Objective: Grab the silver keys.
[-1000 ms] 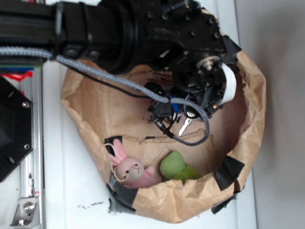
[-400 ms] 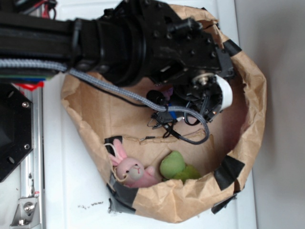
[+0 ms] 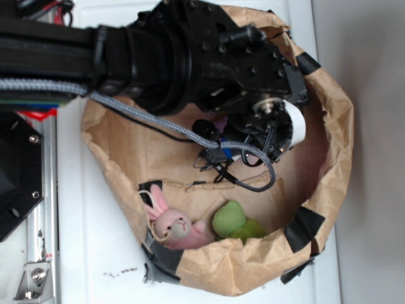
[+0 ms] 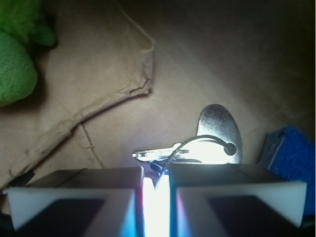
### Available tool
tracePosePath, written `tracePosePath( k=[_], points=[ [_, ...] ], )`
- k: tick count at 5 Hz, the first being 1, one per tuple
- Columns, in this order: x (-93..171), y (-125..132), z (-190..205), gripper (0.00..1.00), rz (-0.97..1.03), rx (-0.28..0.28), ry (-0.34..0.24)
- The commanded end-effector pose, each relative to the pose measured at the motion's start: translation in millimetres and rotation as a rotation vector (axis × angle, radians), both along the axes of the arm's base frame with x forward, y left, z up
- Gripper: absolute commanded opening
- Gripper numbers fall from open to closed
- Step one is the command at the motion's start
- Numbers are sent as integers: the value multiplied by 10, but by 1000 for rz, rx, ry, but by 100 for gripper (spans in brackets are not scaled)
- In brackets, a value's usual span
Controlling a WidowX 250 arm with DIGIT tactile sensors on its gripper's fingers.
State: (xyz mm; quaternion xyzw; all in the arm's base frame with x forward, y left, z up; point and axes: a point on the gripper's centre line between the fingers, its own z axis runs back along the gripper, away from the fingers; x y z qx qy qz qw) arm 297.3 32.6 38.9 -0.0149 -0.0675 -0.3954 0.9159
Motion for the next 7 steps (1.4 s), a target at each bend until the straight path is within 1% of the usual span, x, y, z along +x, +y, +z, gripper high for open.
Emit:
tracePosePath(
  k=[1,2,3,6,7],
  points=[
    [-48,137,888,0,-44,-172,-122],
    [-161,255,1357,0,-70,-313,-157],
    [-266,332,1622,0,-123,-391,-212],
    [-233,265,1478,0,-96,-309,-192],
    [-199,246,1327,66,-112,-221,-162]
  ],
)
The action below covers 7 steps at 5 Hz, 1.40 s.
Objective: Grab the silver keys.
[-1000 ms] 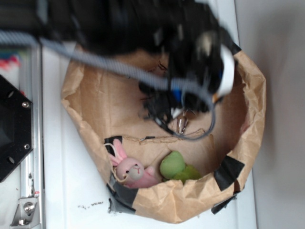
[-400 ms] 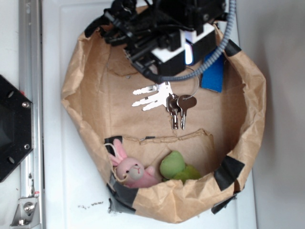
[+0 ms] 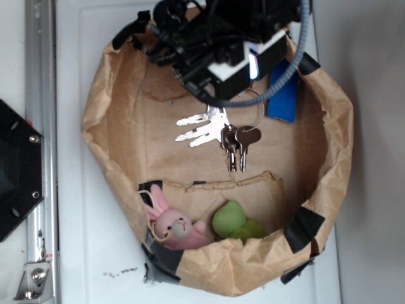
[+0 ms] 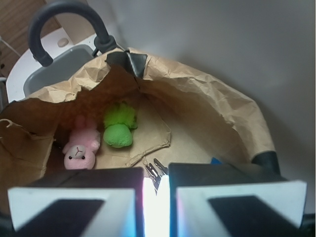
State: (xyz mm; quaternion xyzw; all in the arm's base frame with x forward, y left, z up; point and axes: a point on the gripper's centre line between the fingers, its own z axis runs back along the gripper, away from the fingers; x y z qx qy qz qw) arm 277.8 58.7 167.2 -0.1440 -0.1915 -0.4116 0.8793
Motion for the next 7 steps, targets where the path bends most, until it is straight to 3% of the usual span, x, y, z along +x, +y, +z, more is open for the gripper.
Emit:
tracePosePath(
  k=[1,2,4,7],
  points=[
    [4,-7,-246,100,-64,207,15],
    [-20,125,-457,100,-74,277,67],
    [12,200,-437,100,-73,292,89],
    [109,89,-530,100,-63,312,68]
  ],
)
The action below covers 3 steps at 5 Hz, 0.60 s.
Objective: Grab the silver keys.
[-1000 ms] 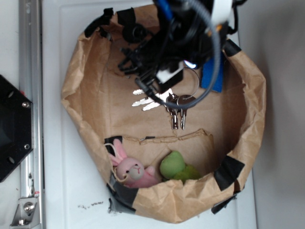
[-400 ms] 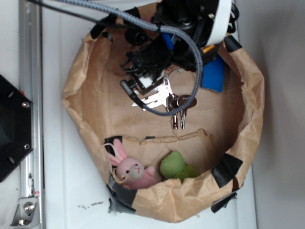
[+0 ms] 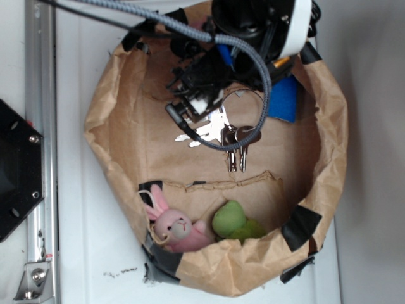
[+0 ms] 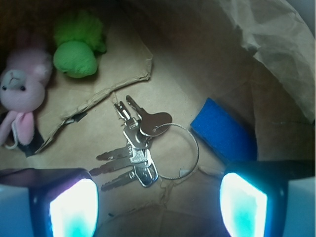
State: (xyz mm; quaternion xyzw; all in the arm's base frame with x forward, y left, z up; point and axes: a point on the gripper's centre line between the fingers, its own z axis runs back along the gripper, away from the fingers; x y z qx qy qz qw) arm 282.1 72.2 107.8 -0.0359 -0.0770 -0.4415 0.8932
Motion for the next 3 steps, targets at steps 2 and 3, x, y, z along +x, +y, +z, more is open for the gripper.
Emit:
tracePosePath(
  k=[2,3],
  points=[
    [166,-272,-132,100,-77,-13,0],
    [64,-353,-268,100,-126,-3,36]
  ],
)
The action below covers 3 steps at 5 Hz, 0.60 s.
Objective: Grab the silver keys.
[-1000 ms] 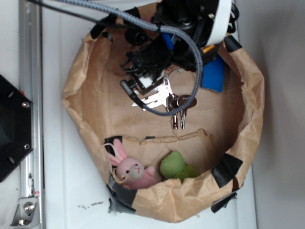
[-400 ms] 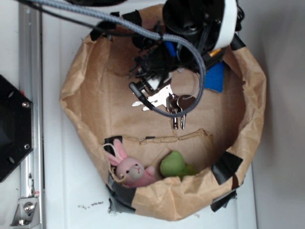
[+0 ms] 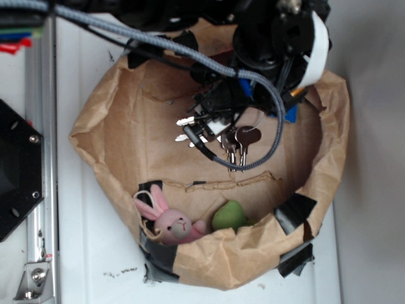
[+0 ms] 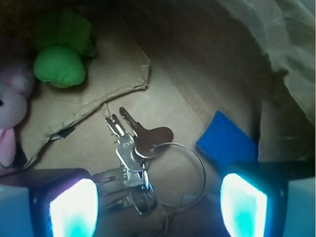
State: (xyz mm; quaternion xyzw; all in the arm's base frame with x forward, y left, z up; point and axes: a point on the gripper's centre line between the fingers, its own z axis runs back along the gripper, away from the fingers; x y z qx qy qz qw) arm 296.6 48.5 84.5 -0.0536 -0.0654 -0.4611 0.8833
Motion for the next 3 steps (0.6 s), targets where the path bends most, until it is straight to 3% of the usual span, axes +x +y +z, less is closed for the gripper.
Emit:
tracePosePath(
  k=[1,3],
  points=[
    [-245,-214,-48,100,-149,22,-9],
    [-396,-313,-50,100,-217,25,-24]
  ],
)
